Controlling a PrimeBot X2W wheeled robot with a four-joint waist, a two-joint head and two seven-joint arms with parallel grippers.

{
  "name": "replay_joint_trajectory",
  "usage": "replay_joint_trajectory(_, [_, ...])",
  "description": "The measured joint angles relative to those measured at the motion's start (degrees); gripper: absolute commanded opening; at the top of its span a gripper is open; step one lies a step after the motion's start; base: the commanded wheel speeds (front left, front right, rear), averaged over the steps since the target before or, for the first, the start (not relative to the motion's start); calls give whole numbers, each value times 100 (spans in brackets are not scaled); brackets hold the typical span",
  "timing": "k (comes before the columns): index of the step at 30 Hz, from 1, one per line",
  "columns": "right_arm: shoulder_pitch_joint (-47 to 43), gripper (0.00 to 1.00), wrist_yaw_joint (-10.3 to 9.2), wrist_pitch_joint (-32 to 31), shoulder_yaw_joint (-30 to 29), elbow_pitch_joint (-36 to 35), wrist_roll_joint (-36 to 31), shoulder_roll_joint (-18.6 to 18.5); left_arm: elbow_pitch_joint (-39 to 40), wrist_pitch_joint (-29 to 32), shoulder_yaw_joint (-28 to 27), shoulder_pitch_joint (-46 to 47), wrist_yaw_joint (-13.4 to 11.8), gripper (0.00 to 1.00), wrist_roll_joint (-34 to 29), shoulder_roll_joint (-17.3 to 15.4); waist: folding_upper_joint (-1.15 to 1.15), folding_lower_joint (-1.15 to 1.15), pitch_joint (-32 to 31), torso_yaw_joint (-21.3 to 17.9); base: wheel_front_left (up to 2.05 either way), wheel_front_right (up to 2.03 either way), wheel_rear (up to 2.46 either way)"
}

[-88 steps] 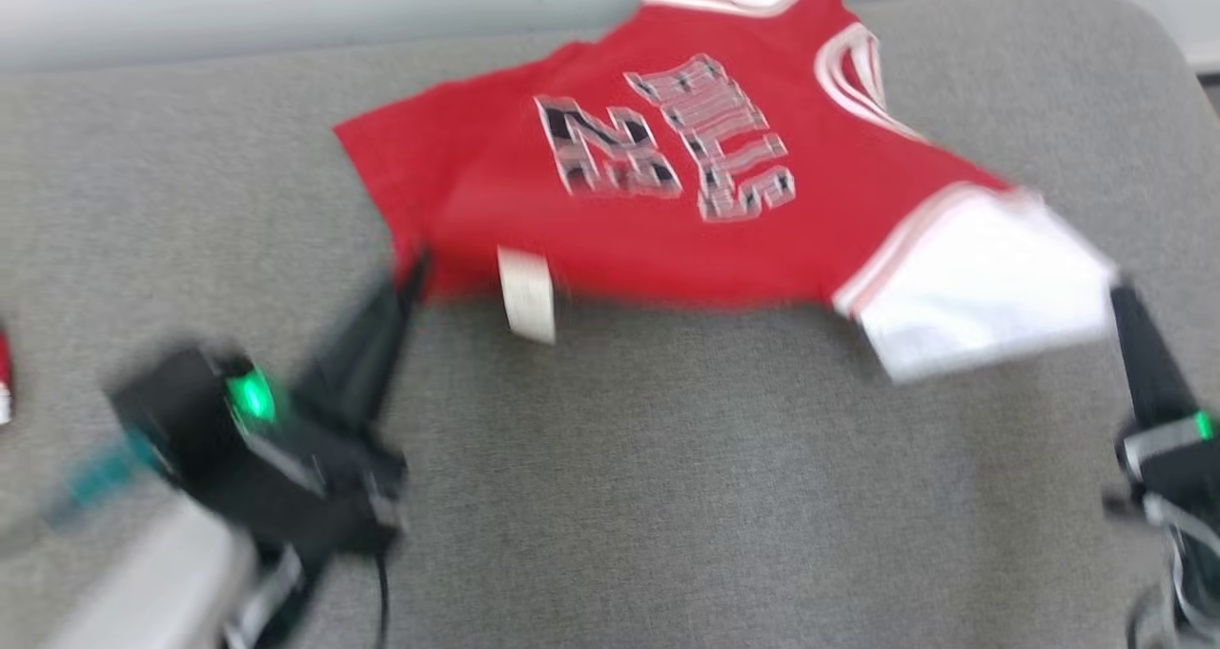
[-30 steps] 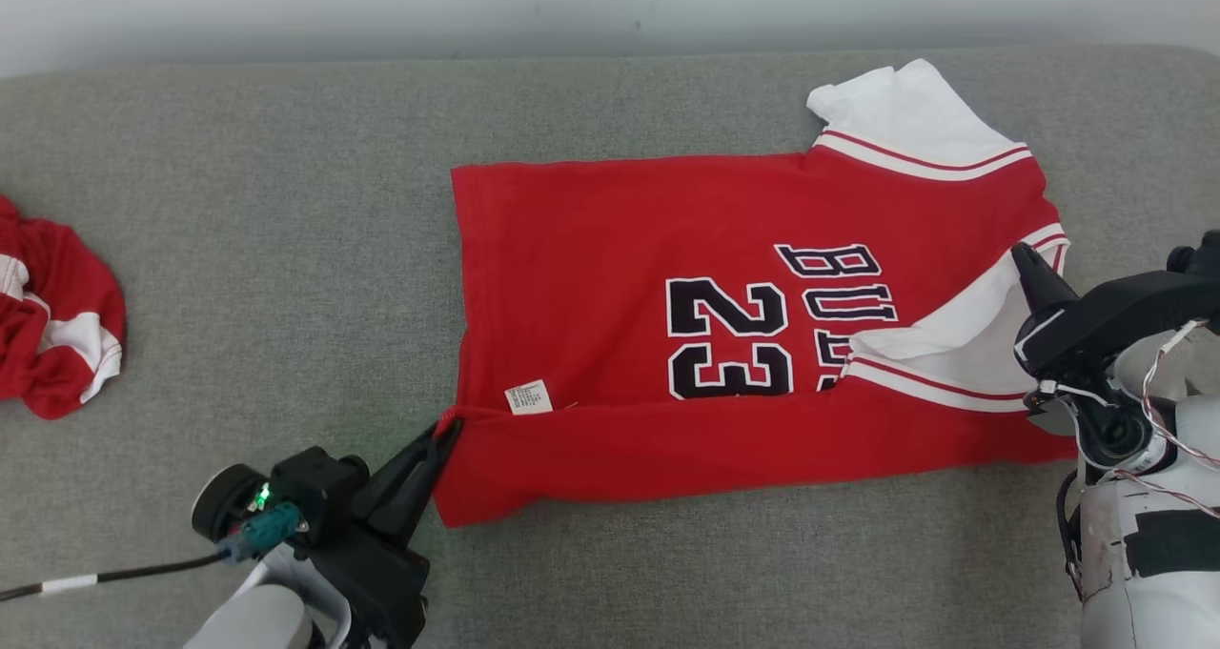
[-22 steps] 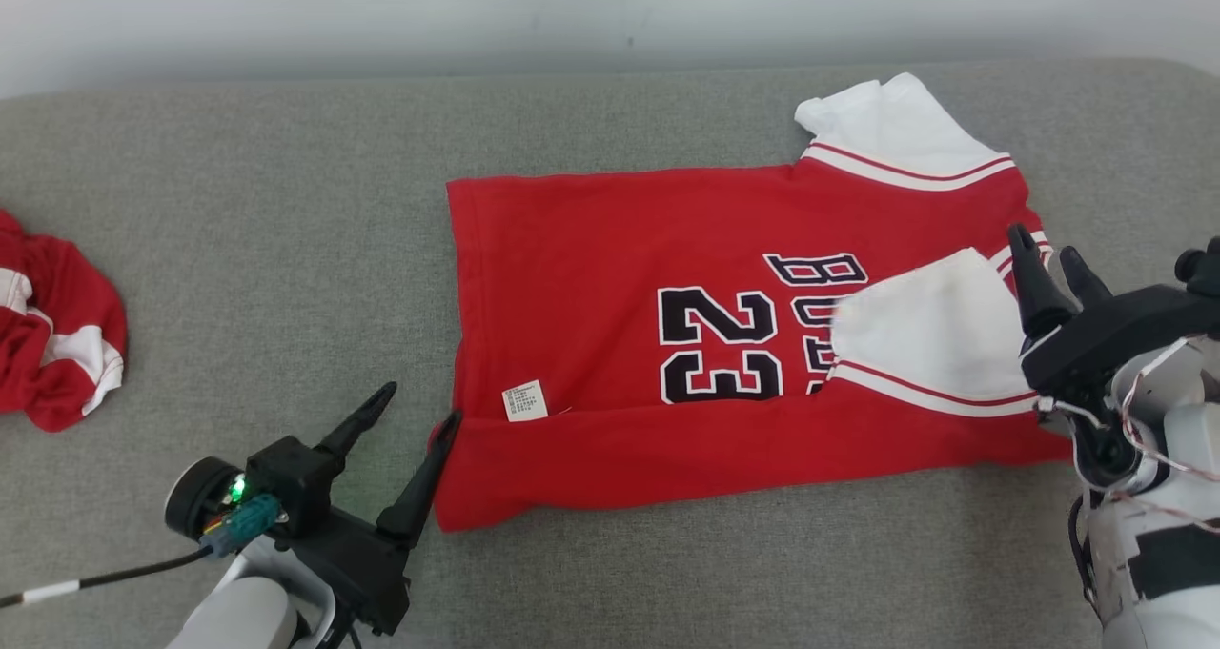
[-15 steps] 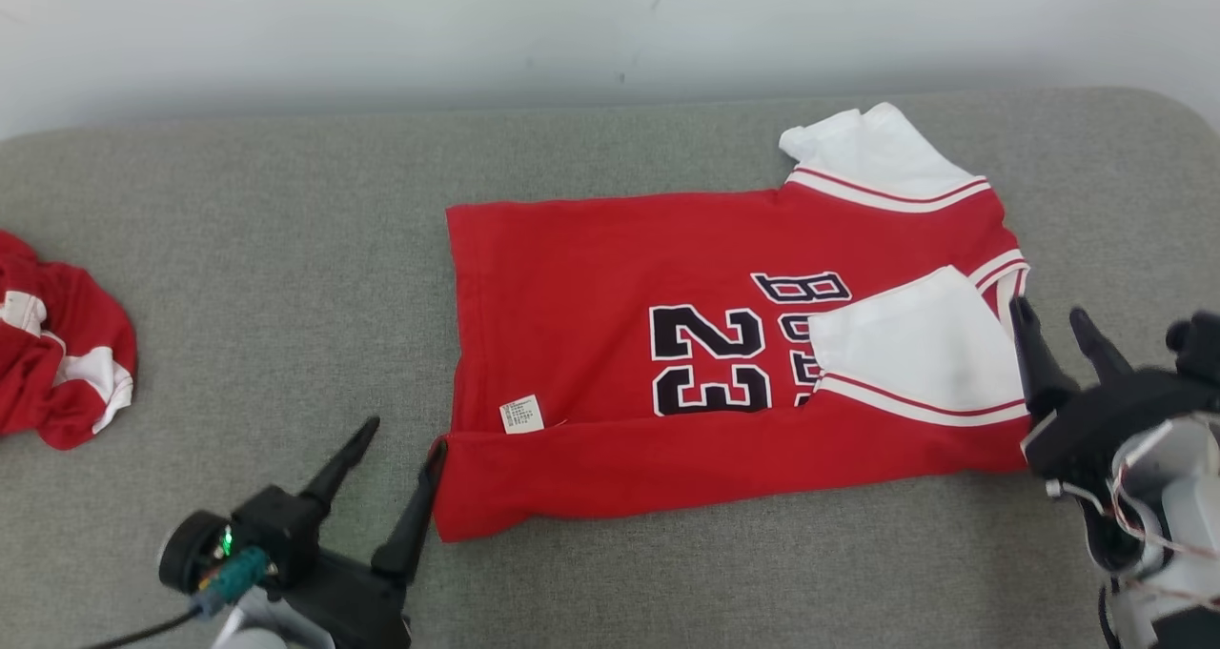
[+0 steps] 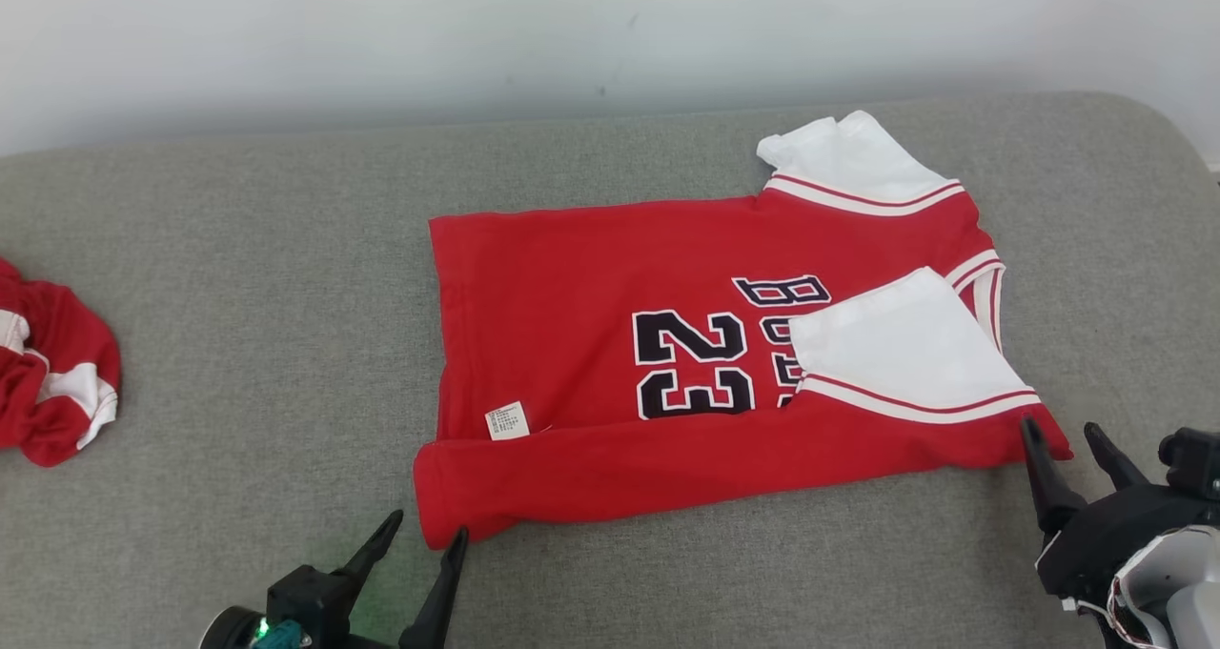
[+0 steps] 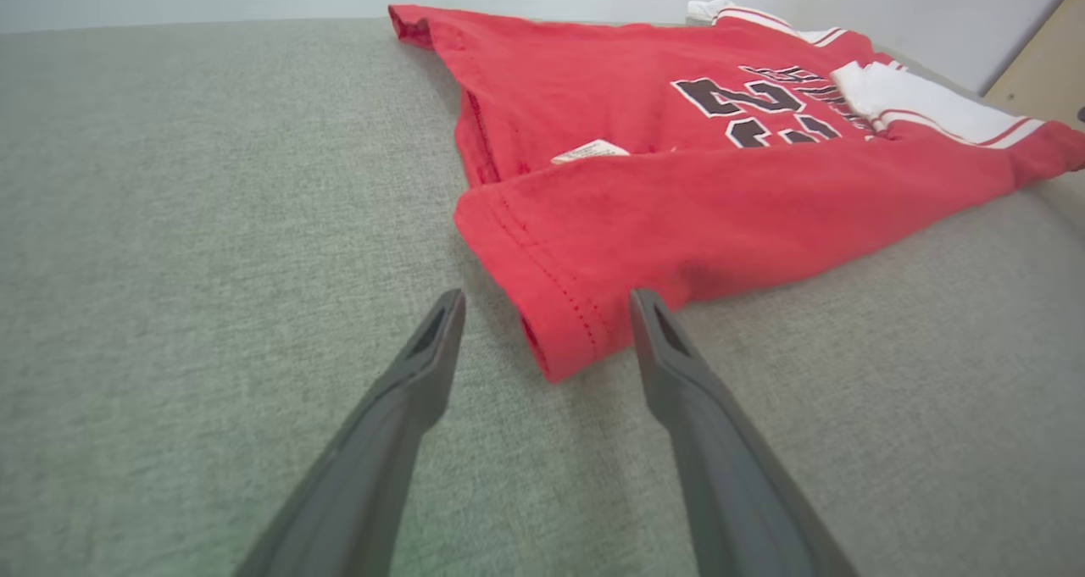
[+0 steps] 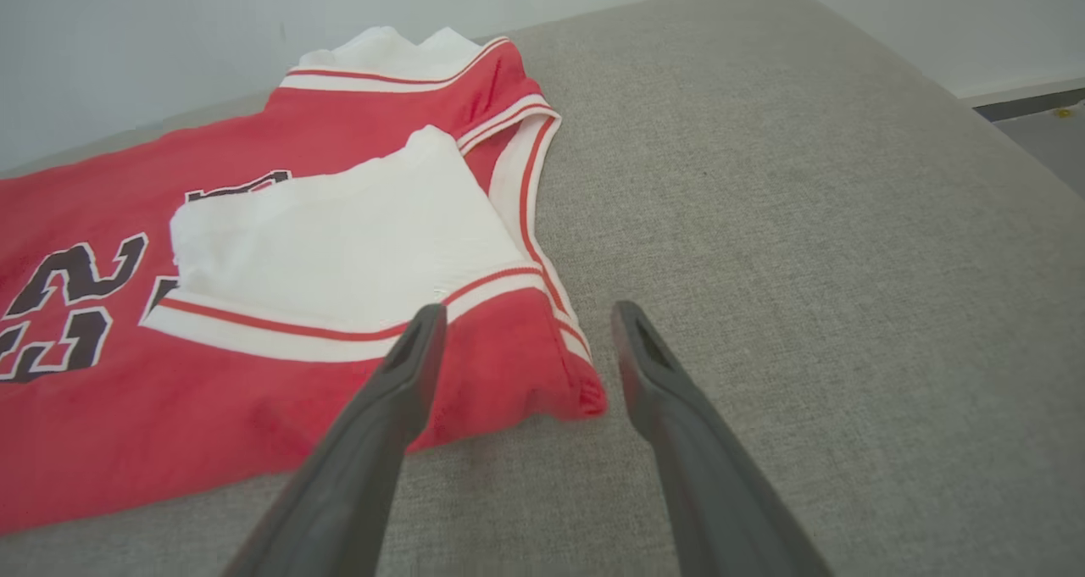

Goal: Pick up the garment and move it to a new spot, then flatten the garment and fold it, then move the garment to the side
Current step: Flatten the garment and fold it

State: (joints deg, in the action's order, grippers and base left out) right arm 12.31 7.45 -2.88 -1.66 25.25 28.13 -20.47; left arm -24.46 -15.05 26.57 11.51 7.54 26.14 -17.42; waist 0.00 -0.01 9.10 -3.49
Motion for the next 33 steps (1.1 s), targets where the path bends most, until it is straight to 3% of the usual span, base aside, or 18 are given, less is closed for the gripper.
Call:
replay_joint_trajectory(8, [276, 100, 0, 193, 171, 705, -298, 85, -542, -1, -56, 249, 0, 100, 15, 248, 0, 1, 178, -13, 0, 0, 0])
replay_joint_trajectory(9, [320, 89, 0, 192, 207, 791, -299, 85, -622, -2, -36, 299, 0, 100, 33, 286, 0, 1, 190, -9, 0, 0, 0])
replay_joint_trajectory(10, [358, 15, 0, 196, 234, 880, -292, 93, -677, -4, -1, 329, 0, 100, 59, 313, 0, 1, 195, -5, 0, 0, 0])
replay_joint_trajectory(11, [388, 0, 0, 221, 258, 961, -272, 104, -744, -5, 19, 361, 0, 44, 82, 342, 0, 1, 194, -4, 0, 0, 0])
replay_joint_trajectory(13, [433, 0, 0, 270, 327, 1107, -238, 103, -892, -8, 130, 419, -1, 0, 121, 371, 0, 2, 169, -6, 0, 0, 0])
replay_joint_trajectory(18, [396, 0, 1, 470, 425, 1261, 7, 74, -878, -4, 121, 369, 0, 0, 229, 414, 1, 1, -14, -16, 0, 0, 0])
replay_joint_trajectory(22, [119, 0, 1, 488, 443, 1085, 260, 60, -677, -2, 21, 94, 1, 0, 219, 264, 0, 1, -228, -23, 0, 0, 0])
replay_joint_trajectory(33, [-1443, 0, 8, -76, 13, -229, 582, 214, -357, -1, -130, -770, 2, 0, 166, -23, 0, 0, -634, -105, 0, 0, 0])
